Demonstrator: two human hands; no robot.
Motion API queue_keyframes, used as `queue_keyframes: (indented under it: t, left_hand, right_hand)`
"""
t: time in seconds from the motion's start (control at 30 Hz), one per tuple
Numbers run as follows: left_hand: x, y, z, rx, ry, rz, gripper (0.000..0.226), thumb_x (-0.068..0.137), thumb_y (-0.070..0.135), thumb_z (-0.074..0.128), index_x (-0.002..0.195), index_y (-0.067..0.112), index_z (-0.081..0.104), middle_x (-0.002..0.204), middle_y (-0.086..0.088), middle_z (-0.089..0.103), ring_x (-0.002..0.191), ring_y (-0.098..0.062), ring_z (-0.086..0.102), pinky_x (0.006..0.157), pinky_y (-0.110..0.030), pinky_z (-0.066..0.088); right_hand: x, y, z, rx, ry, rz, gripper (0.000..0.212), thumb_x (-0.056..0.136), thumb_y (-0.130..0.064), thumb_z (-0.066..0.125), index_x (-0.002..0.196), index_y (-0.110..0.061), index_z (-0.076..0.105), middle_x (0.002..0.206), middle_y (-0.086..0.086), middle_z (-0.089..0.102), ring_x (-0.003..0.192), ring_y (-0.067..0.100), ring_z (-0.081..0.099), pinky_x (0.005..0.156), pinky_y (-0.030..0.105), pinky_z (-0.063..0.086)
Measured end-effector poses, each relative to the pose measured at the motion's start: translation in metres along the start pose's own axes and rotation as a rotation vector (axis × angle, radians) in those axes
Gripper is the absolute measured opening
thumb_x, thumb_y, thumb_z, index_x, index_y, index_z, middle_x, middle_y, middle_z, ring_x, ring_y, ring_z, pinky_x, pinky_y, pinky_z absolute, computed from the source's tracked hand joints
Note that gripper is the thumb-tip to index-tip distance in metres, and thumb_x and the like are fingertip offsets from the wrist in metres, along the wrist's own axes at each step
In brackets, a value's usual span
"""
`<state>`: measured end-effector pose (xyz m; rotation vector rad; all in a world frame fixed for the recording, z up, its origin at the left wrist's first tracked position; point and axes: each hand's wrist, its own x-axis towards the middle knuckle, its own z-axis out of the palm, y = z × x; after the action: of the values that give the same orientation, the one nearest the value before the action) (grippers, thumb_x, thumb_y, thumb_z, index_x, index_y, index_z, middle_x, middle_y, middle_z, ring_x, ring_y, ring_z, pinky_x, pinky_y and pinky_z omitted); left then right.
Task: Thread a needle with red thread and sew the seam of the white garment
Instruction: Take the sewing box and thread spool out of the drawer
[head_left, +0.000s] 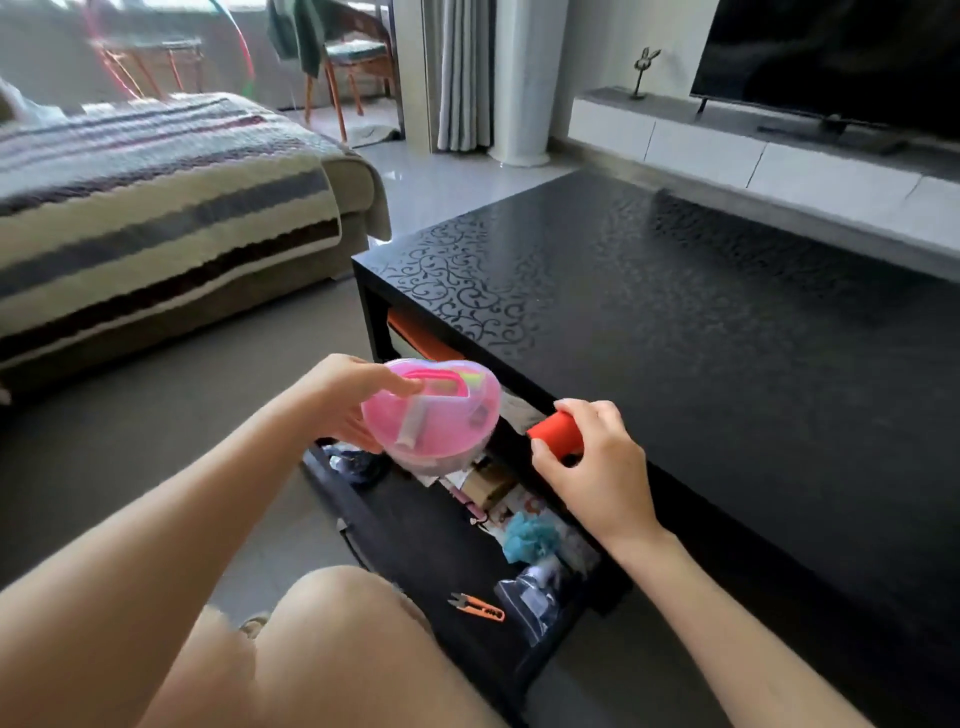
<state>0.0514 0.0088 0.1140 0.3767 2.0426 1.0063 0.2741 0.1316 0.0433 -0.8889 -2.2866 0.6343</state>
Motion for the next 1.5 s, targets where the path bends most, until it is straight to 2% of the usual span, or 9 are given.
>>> queue_keyframes:
  t: [0.13,0.37,0.5,0.7,0.93,1.07,1.23,1.4,1.5]
  left_hand:
    - [-0.033,0.019,0.013,-0.081,-0.038,0.02,0.055,0.074,0.018,0.08,0.121,0.003,0.055,0.12,-0.024,0.058,0.086,-0.041,0.067,0.052,-0.04,0.059]
    - [-0.055,0.054,0.045,-0.087,-0.062,0.095,0.048,0.076,0.016,0.079,0.116,0.003,0.055,0.115,-0.022,0.056,0.091,-0.041,0.064,0.067,-0.048,0.057]
    - [-0.049,0.062,0.068,-0.081,-0.085,0.091,0.051,0.077,0.017,0.079,0.119,0.004,0.052,0.107,-0.018,0.055,0.086,-0.039,0.064,0.06,-0.045,0.055]
    - [-0.022,0.07,0.112,0.022,0.021,0.13,0.026,0.077,0.018,0.079,0.094,0.009,0.063,0.097,-0.013,0.062,0.089,-0.035,0.067,0.074,-0.052,0.059]
    - [0.007,0.102,0.137,0.018,0.025,0.108,0.025,0.079,0.02,0.077,0.096,0.011,0.063,0.092,-0.012,0.065,0.08,-0.028,0.067,0.055,-0.038,0.059]
    - [0.032,0.123,0.152,0.093,-0.008,0.119,0.021,0.079,0.019,0.077,0.085,0.017,0.057,0.086,-0.008,0.062,0.08,-0.026,0.065,0.077,-0.045,0.059]
    - [0.062,0.135,0.167,0.13,-0.11,0.097,0.048,0.079,0.027,0.076,0.12,0.012,0.056,0.11,-0.011,0.062,0.102,-0.027,0.063,0.085,-0.039,0.056]
    - [0.06,0.124,0.168,-0.218,-0.242,-0.011,0.02,0.086,0.027,0.068,0.098,0.015,0.058,0.098,-0.011,0.062,0.089,-0.027,0.062,0.092,-0.04,0.051]
    - [0.054,0.1,0.172,-0.469,-0.17,-0.065,0.013,0.087,0.017,0.066,0.093,0.009,0.058,0.091,-0.016,0.061,0.079,-0.026,0.061,0.084,-0.038,0.053]
  right_hand:
    - [0.0,0.018,-0.038,-0.062,0.014,0.077,0.042,0.082,-0.031,0.069,0.12,-0.017,0.059,0.11,0.005,0.052,0.091,0.028,0.06,0.078,0.028,0.041]
    - [0.008,0.056,-0.079,-0.23,0.0,0.233,0.044,0.085,-0.041,0.061,0.124,-0.022,0.055,0.114,0.003,0.054,0.091,0.029,0.061,0.076,0.032,0.043]
    - [0.015,0.081,-0.092,-0.294,-0.016,0.311,0.043,0.087,-0.042,0.058,0.125,-0.021,0.054,0.112,0.002,0.055,0.09,0.025,0.061,0.072,0.029,0.039]
    - [0.028,0.123,-0.101,-0.349,-0.015,0.388,0.045,0.089,-0.046,0.056,0.127,-0.022,0.052,0.115,0.002,0.056,0.094,0.025,0.061,0.074,0.03,0.043]
    - [0.073,0.15,-0.096,-0.326,0.022,0.394,0.046,0.089,-0.042,0.057,0.128,-0.016,0.053,0.115,0.009,0.058,0.101,0.03,0.058,0.078,0.034,0.044]
    - [0.101,0.167,-0.097,-0.355,0.049,0.429,0.046,0.09,-0.041,0.057,0.127,-0.015,0.053,0.115,0.011,0.058,0.1,0.031,0.057,0.077,0.035,0.044]
    - [0.11,0.183,-0.101,-0.439,-0.026,0.533,0.05,0.092,-0.05,0.052,0.128,-0.015,0.051,0.12,0.012,0.057,0.106,0.033,0.056,0.083,0.038,0.044]
    - [0.101,0.149,-0.103,-0.408,0.121,0.139,0.064,0.083,-0.048,0.066,0.135,-0.014,0.052,0.133,0.021,0.053,0.114,0.041,0.054,0.091,0.047,0.043]
    - [0.095,0.112,-0.095,-0.297,-0.138,-0.068,0.075,0.083,-0.056,0.062,0.147,-0.028,0.034,0.153,0.015,0.029,0.14,0.034,0.03,0.112,0.043,0.026]
